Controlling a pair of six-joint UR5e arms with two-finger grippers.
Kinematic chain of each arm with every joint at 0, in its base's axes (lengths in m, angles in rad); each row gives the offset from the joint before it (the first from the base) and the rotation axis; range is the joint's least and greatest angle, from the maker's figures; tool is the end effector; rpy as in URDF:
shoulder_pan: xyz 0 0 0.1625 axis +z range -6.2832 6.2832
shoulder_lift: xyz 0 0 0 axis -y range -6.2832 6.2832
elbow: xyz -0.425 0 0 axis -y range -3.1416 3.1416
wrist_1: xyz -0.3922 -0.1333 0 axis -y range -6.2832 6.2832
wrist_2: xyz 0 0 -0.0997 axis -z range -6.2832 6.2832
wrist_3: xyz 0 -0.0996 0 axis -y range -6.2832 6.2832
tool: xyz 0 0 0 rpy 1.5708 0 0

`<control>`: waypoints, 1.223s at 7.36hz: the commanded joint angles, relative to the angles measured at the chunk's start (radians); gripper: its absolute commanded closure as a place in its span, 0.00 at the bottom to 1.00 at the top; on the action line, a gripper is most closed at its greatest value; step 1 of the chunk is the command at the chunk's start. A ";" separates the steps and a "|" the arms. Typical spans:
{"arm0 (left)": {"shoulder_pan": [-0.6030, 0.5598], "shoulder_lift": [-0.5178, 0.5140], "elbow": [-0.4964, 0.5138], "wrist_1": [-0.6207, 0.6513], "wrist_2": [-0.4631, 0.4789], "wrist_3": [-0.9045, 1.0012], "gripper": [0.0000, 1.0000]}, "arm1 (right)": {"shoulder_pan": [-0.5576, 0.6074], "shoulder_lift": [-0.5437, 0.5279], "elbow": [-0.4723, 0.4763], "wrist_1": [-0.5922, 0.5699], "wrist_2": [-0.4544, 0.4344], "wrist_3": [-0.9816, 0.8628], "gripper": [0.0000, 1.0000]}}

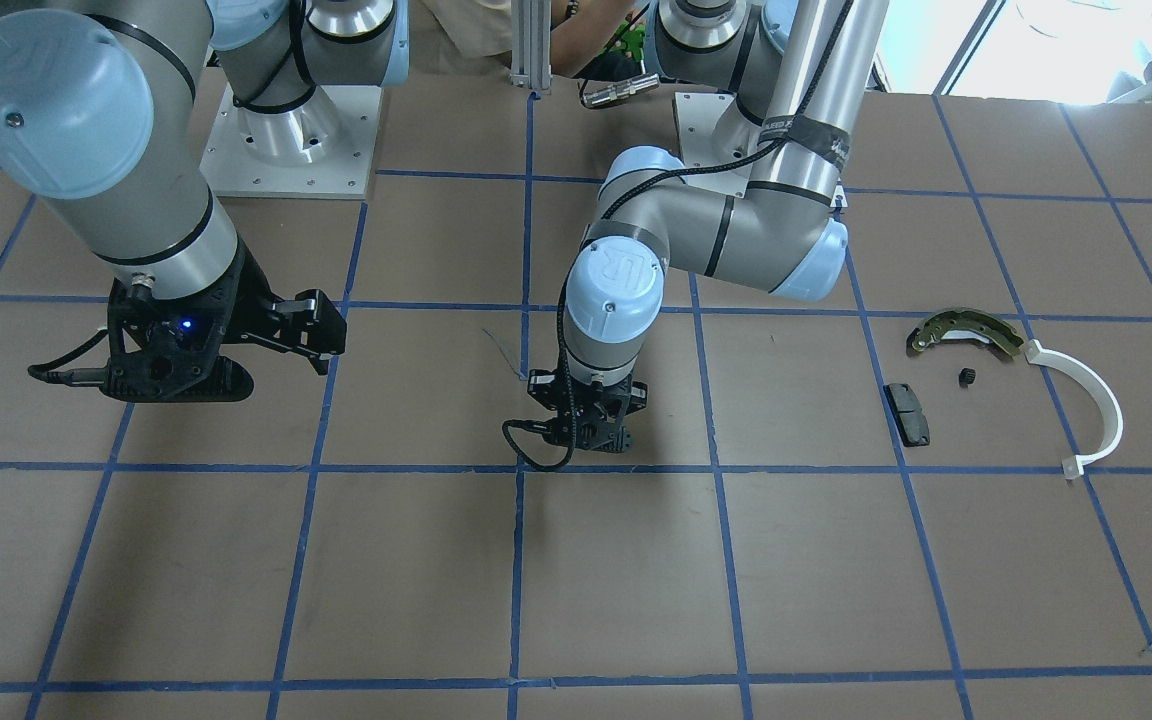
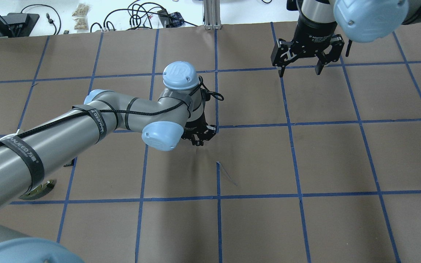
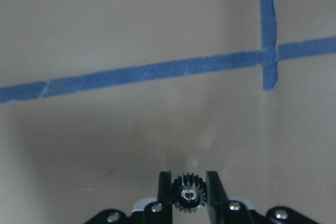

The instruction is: Place bearing gear from tray to pile

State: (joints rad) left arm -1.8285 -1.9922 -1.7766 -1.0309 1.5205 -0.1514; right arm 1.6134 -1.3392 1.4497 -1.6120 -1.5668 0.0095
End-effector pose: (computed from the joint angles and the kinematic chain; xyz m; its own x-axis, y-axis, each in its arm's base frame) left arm -0.2821 -0.5276 0.2124 -0.9941 0.1021 0.0364 0.1052 0.9900 0.0938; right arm 0.1583 -0.5737 0.4266 -0.9995 -0.0328 -0.0033 -0.0330 0.9971 0.0693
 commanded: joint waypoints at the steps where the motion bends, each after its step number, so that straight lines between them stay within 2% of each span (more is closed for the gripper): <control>1: 0.181 0.035 0.084 -0.157 0.003 0.164 1.00 | -0.001 0.000 0.009 -0.003 -0.001 -0.010 0.00; 3: 0.433 0.041 0.155 -0.298 0.056 0.446 1.00 | -0.001 0.000 0.009 0.003 0.004 -0.006 0.00; 4: 0.540 0.041 0.149 -0.307 0.060 0.536 1.00 | -0.001 0.000 0.011 0.003 0.010 -0.002 0.00; 6: 0.712 0.035 0.128 -0.296 0.135 0.781 1.00 | -0.001 -0.001 0.030 -0.011 0.001 -0.008 0.00; 8: 0.848 0.036 0.057 -0.273 0.135 0.899 1.00 | -0.001 -0.006 0.031 -0.009 0.001 -0.008 0.00; 9: 0.891 0.027 0.022 -0.208 0.135 0.974 1.00 | -0.001 -0.008 0.031 -0.009 0.001 -0.008 0.00</control>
State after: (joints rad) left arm -1.0041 -1.9575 -1.7105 -1.2942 1.6536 0.7303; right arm 1.6122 -1.3448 1.4796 -1.6212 -1.5662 0.0016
